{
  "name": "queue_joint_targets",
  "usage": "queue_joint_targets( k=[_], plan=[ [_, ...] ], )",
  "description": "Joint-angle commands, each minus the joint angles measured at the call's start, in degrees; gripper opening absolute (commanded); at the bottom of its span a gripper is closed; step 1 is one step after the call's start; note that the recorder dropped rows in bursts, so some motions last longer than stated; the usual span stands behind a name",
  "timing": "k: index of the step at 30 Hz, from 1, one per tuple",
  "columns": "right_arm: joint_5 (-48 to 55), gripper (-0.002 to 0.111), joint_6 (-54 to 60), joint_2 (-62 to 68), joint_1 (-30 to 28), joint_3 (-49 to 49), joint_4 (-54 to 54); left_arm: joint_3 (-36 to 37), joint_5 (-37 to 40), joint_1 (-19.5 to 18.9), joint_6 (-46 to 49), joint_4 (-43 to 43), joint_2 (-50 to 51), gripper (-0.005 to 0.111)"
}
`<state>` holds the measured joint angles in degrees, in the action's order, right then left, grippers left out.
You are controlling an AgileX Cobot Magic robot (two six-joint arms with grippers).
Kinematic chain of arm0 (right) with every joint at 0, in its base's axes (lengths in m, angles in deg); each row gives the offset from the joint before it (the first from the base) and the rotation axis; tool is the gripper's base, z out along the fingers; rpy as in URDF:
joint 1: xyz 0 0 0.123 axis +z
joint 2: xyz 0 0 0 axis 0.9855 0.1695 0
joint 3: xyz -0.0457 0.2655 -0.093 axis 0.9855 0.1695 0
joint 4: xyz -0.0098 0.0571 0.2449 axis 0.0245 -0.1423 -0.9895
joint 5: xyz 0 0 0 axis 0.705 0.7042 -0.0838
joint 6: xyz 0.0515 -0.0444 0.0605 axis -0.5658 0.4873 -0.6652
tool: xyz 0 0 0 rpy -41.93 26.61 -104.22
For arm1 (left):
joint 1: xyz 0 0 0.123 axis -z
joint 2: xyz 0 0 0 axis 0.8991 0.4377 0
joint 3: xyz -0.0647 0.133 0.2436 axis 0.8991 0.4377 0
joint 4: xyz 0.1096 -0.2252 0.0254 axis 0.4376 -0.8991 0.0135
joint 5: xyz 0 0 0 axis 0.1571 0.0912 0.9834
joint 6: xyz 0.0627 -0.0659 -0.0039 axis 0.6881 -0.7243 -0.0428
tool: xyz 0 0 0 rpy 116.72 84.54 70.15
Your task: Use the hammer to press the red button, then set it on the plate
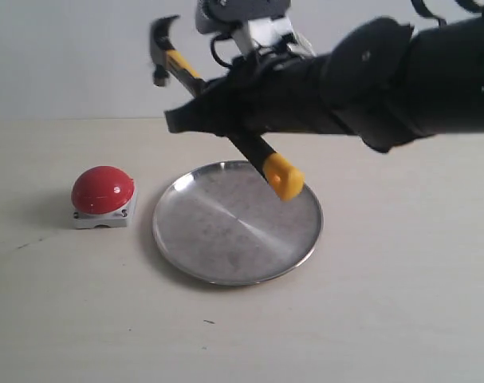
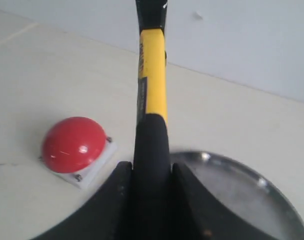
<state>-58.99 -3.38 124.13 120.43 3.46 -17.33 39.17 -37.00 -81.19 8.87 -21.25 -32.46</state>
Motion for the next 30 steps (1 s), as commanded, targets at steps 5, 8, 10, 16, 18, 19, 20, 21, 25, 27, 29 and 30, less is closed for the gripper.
queue_joint_targets(
  k=[5,8,10,16,18,19,20,21,25,27,29,30],
  plan=[
    [-14.39,0.0,-24.69,-1.13,-0.22,9.28,11.54,0.37,0.15,-0.28,-0.76,-0.15,-0.32,0.0],
    [-12.94,0.0,-40.53,-1.13,-0.22,9.47,32.4,0.37,0.15,-0.28,-0.76,-0.15,-0.32,0.0],
    [-12.82,0.0,-50.02,-1.13,-0.35,9.47,44.74,0.37,0.15,-0.28,-0.76,-0.15,-0.32,0.0],
    [-15.36,0.0,-83.94,-0.49,-4.68,9.47,80.78,0.9,0.14,-0.28,-1.14,-0.15,-0.32,0.0],
    [-22.38,0.0,-97.0,0.5,-7.29,9.47,95.67,0.9,0.14,-0.28,-1.14,-0.15,-0.32,0.0],
    [-28.2,0.0,-103.44,1.27,-9.11,9.47,101.65,0.9,0.14,-0.28,-1.14,-0.15,-0.32,0.0],
    [-33.04,0.0,-107.27,2.07,-10.61,9.47,105.07,0.9,0.14,-0.28,-1.14,-0.15,-0.32,0.0],
    [-38.39,0.0,-110.03,3.23,-12.37,9.47,107.04,0.9,0.14,-0.28,-1.14,-0.15,-0.32,0.0],
    [-45.74,0.0,-114.4,7.81,-15.96,9.47,106.47,0.9,0.14,-0.28,-1.14,-0.15,-0.32,0.0],
    [-45.86,0.0,-114.68,10.15,-16.18,9.47,105.48,0.9,0.14,-0.28,-1.14,-0.15,-0.32,0.0],
    [-45.86,0.0,-115.84,11.79,-16.18,9.47,104.14,0.9,0.14,-0.28,-1.14,-0.15,-0.32,0.0],
    [-46.0,0.0,-116.77,12.95,-16.18,9.47,102.89,0.9,0.14,-0.28,-1.14,-0.15,-0.32,0.0]
  ],
)
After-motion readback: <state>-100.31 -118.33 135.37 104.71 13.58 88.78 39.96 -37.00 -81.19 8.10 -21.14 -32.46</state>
